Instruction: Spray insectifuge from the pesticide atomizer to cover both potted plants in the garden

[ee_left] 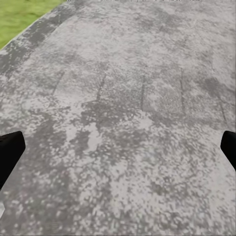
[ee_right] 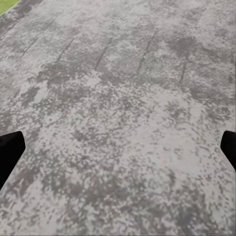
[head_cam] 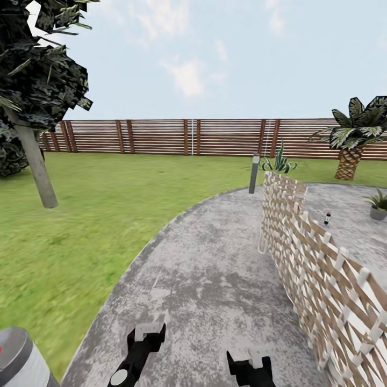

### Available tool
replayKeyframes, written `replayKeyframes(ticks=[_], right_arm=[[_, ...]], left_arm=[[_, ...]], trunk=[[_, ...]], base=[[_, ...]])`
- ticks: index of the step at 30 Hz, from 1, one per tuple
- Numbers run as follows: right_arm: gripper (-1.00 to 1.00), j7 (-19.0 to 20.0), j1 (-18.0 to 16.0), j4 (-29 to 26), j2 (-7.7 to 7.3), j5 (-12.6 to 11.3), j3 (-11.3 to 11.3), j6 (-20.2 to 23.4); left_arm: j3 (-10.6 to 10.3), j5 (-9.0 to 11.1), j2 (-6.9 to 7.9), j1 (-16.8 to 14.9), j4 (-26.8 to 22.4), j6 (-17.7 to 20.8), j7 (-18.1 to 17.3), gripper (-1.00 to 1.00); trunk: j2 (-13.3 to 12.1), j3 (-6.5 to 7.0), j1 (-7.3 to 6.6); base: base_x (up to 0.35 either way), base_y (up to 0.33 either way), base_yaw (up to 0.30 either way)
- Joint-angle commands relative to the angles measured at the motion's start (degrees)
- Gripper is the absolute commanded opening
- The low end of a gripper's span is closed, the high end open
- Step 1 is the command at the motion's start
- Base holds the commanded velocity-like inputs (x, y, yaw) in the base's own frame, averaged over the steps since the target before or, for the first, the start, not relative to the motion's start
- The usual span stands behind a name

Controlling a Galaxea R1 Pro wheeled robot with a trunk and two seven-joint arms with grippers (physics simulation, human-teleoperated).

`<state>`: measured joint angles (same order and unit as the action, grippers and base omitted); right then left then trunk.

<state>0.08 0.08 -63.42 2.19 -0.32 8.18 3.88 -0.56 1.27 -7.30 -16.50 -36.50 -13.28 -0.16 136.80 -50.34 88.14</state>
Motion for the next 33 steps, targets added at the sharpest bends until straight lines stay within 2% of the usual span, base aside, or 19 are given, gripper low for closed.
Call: replayKeyframes(ticks=[1, 19, 26, 33], right_arm=[[1.00, 0.0, 0.0, -0.1, -0.01, 0.0, 0.0, 0.3], [1.00, 0.0, 0.0, -0.1, 0.00, 0.0, 0.0, 0.3], [1.00, 0.0, 0.0, -0.1, -0.03, 0.0, 0.0, 0.3], [1.00, 0.0, 0.0, -0.1, -0.02, 0.0, 0.0, 0.3]], left_arm=[[-0.1, 0.1, 0.01, 0.0, 0.0, -0.2, 0.0, 1.00], [-0.1, 0.1, 0.01, 0.0, 0.0, -0.2, 0.0, 1.00], [-0.1, 0.1, 0.01, 0.0, 0.0, -0.2, 0.0, 1.00], [-0.1, 0.1, 0.01, 0.0, 0.0, -0.2, 0.0, 1.00]], trunk=[[0.0, -0.05, 0.02], [0.0, -0.05, 0.02], [0.0, -0.05, 0.02], [0.0, -0.05, 0.02]], base=[[0.174, 0.000, 0.000], [0.090, 0.000, 0.000], [0.218, -0.004, 0.000], [0.039, -0.002, 0.000]])
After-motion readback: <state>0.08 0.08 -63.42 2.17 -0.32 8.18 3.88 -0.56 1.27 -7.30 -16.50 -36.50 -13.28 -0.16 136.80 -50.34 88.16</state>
